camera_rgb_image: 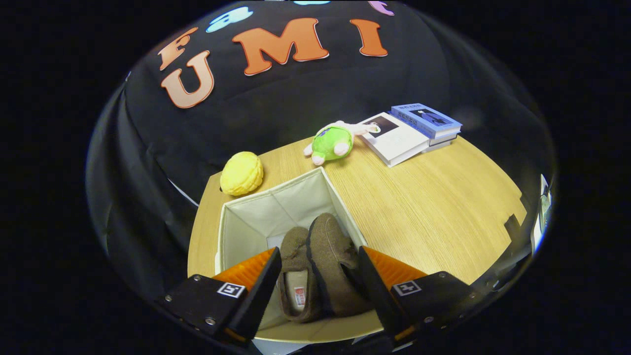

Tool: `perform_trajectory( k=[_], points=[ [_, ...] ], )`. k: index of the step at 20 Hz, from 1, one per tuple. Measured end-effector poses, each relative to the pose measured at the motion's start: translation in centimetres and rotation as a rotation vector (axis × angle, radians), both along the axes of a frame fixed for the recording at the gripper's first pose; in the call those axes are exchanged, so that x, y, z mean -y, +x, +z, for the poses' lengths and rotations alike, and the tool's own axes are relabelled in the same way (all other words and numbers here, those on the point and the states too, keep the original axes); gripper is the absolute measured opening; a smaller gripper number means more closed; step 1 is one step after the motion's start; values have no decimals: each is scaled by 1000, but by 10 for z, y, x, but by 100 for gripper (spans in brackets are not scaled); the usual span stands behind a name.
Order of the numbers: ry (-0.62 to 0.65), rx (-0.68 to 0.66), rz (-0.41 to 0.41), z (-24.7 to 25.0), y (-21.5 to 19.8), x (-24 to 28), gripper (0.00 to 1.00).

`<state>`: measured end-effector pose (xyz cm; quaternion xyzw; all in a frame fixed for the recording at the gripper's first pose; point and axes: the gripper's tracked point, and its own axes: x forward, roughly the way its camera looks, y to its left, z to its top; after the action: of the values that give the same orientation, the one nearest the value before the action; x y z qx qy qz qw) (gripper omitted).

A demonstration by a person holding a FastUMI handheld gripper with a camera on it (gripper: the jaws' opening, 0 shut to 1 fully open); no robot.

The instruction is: Open the storage box then place both shoes into the box .Put the left shoe in first, then the right shoe, with the right side of both shoes facing outward in a uniform manner.

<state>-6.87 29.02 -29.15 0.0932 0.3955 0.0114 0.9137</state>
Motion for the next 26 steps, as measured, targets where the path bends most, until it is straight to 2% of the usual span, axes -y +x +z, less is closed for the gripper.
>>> perform_trajectory(
  k=[1, 4, 10, 14, 21, 26],
  points=[
    [-19, 15, 7, 5, 3, 4, 97],
    [-32, 54, 23, 24, 13, 11, 99],
    [-22, 159, 27, 82, 40, 40, 99],
    [-77, 273, 41, 130, 60, 69, 99],
    [-106, 403, 76, 200, 82, 109, 99],
    [-98, 497, 69, 253, 93, 143, 99]
  ],
)
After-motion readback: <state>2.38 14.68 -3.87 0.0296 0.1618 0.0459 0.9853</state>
